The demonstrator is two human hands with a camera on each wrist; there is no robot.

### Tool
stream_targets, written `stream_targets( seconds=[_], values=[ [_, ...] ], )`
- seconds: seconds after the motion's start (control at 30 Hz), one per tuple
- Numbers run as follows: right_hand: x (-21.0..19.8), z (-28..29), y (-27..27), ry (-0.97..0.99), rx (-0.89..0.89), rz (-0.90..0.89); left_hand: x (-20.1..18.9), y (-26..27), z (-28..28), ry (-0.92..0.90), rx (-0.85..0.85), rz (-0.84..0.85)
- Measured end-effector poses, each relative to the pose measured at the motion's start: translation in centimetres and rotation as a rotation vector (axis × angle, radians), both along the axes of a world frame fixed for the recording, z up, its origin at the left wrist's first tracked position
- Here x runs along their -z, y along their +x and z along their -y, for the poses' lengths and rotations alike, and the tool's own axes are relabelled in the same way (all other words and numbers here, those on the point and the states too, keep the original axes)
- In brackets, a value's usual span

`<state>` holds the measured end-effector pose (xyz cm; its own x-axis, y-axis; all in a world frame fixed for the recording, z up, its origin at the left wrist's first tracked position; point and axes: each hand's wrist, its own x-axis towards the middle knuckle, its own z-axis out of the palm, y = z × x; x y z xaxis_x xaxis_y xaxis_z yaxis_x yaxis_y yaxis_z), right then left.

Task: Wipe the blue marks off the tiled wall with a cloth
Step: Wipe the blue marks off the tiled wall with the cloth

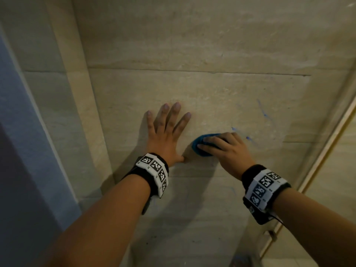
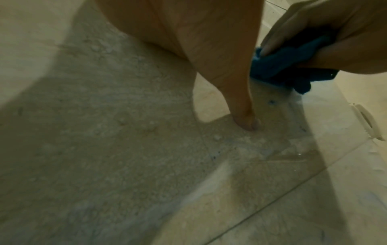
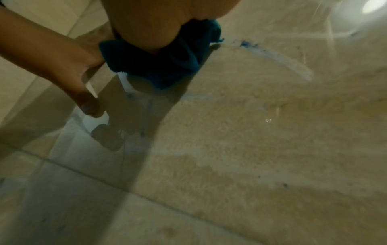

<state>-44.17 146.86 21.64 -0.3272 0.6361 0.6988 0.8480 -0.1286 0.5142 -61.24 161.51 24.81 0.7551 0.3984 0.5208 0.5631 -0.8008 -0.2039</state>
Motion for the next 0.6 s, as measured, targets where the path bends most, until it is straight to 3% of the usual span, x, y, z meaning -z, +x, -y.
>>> stream_targets(
  seconds=[0.3,0.6],
  values=[
    [-3.5,-0.9,-0.7,0.315,0.042,-0.043,0.4,0.3,-0.2,0.030,-0.004,0.009],
    [2.6,0.9,-0.2,0.132,0.065,-0.011,1.0,0.5,0.3,0.058,-0.009,0.049]
  ],
)
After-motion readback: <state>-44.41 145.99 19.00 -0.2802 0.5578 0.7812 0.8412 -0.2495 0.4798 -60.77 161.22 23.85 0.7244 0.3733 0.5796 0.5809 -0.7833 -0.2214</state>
